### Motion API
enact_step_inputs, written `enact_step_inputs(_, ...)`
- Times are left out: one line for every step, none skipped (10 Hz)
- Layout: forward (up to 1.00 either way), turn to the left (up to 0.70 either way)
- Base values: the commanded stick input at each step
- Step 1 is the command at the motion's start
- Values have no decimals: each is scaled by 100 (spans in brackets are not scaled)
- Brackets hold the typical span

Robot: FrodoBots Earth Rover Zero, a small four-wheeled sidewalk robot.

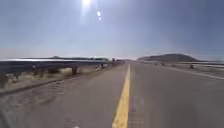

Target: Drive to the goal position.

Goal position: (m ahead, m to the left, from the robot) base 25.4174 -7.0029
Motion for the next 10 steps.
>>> enact_step_inputs(85,0)
enact_step_inputs(85,0)
enact_step_inputs(85,0)
enact_step_inputs(85,0)
enact_step_inputs(85,0)
enact_step_inputs(85,0)
enact_step_inputs(85,0)
enact_step_inputs(85,0)
enact_step_inputs(85,0)
enact_step_inputs(85,0)
